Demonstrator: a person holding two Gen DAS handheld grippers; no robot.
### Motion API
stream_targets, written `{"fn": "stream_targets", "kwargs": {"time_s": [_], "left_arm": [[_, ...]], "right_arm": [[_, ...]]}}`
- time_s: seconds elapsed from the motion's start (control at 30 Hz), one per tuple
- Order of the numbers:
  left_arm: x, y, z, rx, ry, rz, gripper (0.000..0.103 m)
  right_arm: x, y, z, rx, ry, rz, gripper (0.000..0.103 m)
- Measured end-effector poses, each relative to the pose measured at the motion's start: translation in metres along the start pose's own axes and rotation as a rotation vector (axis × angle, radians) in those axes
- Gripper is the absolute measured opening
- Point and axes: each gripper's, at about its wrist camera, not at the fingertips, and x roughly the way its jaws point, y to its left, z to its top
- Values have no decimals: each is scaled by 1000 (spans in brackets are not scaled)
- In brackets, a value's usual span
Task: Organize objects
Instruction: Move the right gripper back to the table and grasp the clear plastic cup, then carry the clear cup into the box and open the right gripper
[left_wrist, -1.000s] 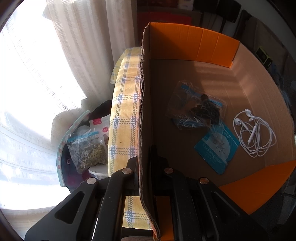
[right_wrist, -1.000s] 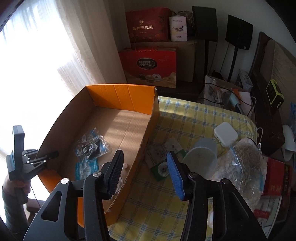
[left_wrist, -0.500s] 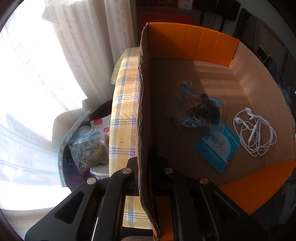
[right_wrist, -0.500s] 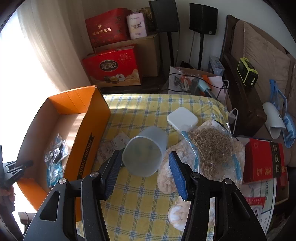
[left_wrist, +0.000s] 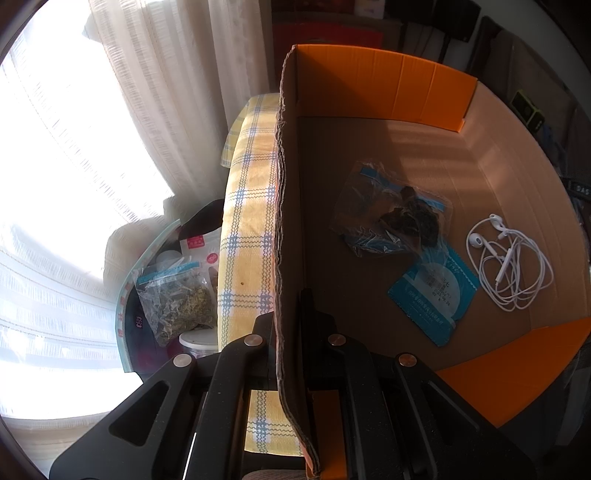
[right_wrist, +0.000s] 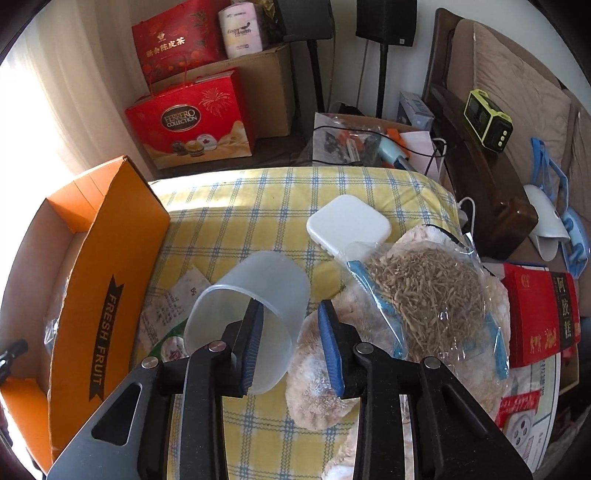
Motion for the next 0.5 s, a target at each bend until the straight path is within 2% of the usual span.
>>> {"fn": "stream_targets", "kwargs": {"time_s": [0.07,0.3,0.5], "left_arm": [[0,0,0,0,0,0,5],[0,0,0,2,1,0,5],[0,1,0,1,1,-2,5]], "right_arm": [[3,1,0,-8,-5,-3,27],[14,1,1,-1,10,-4,12],[6,1,1,11,-24,33,7]]}}
